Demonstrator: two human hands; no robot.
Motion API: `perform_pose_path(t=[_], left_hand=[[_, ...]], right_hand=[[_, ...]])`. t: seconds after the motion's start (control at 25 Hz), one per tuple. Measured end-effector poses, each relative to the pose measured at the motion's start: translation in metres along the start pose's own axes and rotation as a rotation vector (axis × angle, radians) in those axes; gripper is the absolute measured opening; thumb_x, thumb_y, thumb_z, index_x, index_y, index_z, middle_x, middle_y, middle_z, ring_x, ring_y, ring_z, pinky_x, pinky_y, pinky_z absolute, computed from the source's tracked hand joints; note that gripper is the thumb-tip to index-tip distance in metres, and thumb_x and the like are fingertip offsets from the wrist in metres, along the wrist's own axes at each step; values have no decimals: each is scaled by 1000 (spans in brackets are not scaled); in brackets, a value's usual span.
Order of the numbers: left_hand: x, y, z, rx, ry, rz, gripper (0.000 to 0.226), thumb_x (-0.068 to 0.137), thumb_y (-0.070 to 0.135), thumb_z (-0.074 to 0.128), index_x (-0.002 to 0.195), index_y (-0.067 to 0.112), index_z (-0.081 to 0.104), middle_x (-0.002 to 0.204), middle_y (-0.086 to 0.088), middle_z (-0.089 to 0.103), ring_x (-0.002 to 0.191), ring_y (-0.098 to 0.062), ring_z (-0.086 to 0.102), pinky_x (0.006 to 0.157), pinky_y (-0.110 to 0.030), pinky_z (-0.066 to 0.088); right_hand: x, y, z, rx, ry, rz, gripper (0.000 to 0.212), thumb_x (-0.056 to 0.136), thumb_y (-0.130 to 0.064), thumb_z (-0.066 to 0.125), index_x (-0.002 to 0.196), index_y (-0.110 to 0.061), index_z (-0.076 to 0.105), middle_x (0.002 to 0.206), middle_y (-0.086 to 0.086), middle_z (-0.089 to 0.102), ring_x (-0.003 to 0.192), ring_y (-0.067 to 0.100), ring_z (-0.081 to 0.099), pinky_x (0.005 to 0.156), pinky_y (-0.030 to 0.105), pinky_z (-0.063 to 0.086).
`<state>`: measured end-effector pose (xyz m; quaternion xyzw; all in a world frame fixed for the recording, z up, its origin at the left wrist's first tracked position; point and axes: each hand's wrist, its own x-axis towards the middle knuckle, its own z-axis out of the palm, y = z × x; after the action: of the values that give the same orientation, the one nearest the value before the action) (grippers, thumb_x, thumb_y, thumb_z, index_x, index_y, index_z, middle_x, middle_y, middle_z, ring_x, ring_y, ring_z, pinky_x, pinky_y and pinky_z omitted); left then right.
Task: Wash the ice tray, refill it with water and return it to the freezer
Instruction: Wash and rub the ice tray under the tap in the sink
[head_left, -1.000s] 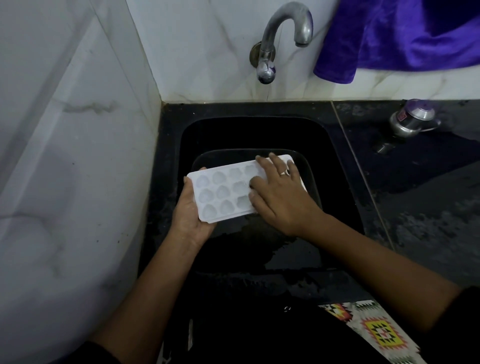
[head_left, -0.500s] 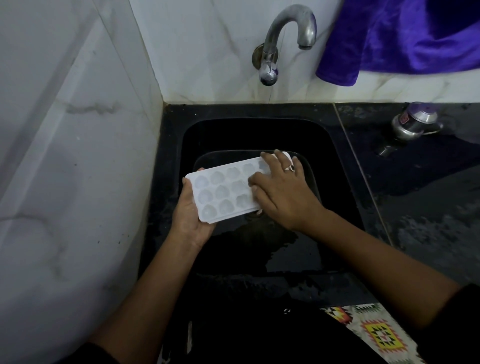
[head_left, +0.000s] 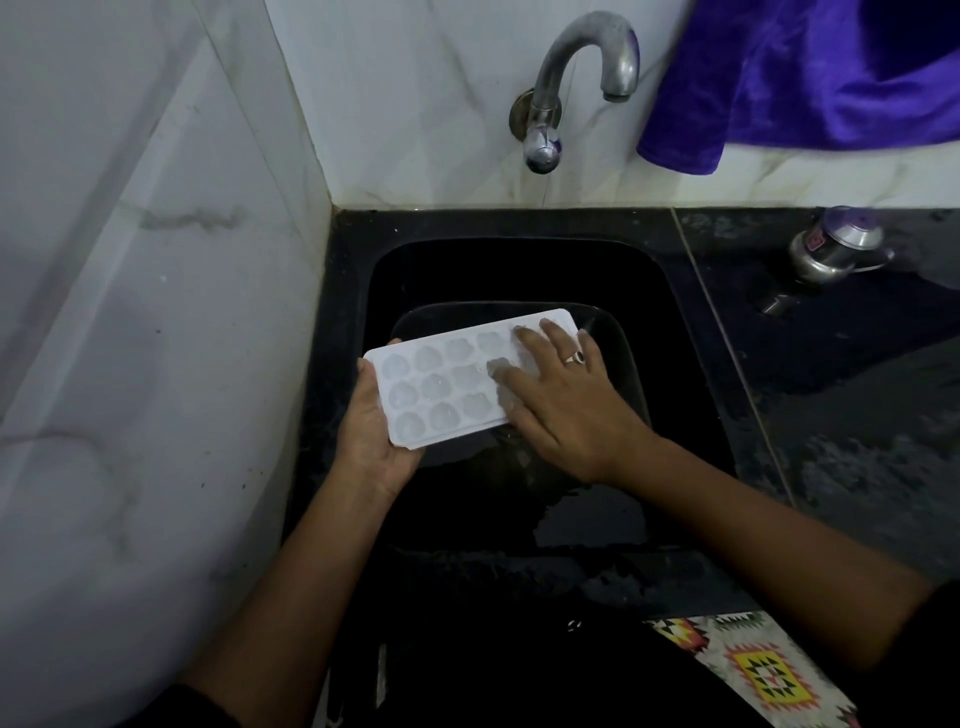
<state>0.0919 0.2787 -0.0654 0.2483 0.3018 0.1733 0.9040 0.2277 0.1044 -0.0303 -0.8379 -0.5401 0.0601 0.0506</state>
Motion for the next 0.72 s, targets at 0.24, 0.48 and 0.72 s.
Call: perform_pose_path(t=[0.24,0.48,0.72], left_hand=[[-1,-9,4,11,-7,-35,58,110,55,40,140,10,62,139,-20,68,121,-36,70,95,-51,60],[9,-10,-4,-12,-25,-77,67,110,57,40,156,9,47,151,-24,57,140,-43,54,111,-58,49],[7,-5,-7,4,22,-22,66,106,59,44,152,13,53,147,-21,62,135,-42,60,113,-62,46]], right_hand=[[12,-10,-7,155,9,121,56,100,-50,21,109,-22,68,163,14,32,154,35,18,125,61,8],[14,4,-12,-149,75,10,48,104,-47,28,103,-25,71,146,14,47,138,37,39,121,66,15],[1,-2,-8,126,-41,68,54,105,-53,23,146,-35,53,172,12,14,159,38,0,125,63,-1]])
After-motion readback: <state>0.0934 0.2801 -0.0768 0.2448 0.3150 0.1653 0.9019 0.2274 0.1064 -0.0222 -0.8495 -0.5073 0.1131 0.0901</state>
